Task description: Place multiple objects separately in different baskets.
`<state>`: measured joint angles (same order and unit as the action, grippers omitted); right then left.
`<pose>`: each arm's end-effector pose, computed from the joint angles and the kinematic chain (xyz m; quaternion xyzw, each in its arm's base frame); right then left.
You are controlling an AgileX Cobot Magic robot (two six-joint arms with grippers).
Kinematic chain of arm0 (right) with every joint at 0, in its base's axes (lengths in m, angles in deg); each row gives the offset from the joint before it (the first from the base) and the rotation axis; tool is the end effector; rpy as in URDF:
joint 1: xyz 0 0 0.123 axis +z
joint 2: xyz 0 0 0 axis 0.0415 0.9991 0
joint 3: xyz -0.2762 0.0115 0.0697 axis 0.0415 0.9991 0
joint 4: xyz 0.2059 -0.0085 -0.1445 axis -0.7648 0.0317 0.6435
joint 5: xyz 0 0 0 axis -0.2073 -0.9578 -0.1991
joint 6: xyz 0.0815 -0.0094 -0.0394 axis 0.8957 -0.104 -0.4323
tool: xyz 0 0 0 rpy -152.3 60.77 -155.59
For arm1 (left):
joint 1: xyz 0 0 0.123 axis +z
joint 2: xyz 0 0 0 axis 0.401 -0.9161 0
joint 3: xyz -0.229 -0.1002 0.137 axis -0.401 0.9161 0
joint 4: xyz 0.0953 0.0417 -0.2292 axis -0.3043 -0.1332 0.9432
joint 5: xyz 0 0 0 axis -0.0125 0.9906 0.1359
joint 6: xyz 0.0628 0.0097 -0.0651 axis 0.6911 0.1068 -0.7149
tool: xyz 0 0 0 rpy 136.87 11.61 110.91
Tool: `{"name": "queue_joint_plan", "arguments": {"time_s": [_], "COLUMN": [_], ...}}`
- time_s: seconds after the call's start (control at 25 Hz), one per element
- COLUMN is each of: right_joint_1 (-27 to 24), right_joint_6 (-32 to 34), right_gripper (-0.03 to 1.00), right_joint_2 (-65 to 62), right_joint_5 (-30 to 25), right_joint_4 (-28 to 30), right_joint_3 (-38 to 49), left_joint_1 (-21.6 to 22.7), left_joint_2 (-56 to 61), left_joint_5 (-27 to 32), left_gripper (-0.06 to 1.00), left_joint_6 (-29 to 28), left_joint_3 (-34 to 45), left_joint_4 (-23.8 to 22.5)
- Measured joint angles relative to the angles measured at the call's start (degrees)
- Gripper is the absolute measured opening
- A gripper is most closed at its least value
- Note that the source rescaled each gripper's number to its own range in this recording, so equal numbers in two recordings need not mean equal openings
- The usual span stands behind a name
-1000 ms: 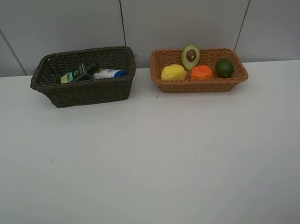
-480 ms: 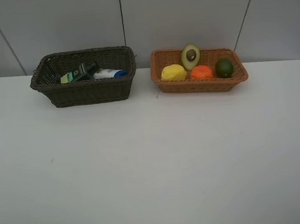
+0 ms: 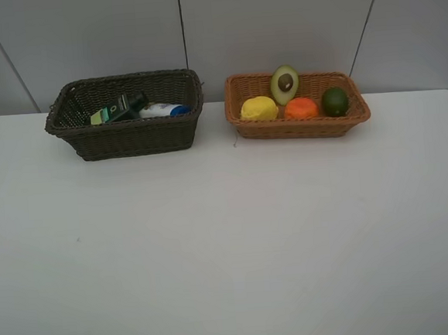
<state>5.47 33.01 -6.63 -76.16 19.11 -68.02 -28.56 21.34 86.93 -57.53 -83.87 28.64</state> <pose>-0.0073 -0.0059 0.2800 0.0210 0.8505 0.0050 0.5256 -0.0079 -0.0056 0.2799 0.0718 0.8458 -0.0410 0.5270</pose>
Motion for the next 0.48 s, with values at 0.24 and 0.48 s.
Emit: {"name": "queue_joint_plan", "arguments": {"time_s": [0.24,0.48], "right_joint_1": [0.0,0.0], "right_joint_6": [0.0,0.0], "right_gripper": [1.00,1.00], "right_joint_2": [0.0,0.0], "right_joint_5": [0.0,0.0], "right_joint_4": [0.0,0.0], "right_joint_3": [0.0,0.0], "left_joint_1": [0.0,0.0], "left_joint_2": [0.0,0.0], "left_joint_5": [0.0,0.0], "left_gripper": [1.00,1.00], "left_joint_6": [0.0,0.0], "left_joint_3": [0.0,0.0], "left_joint_4": [0.0,0.0]}}
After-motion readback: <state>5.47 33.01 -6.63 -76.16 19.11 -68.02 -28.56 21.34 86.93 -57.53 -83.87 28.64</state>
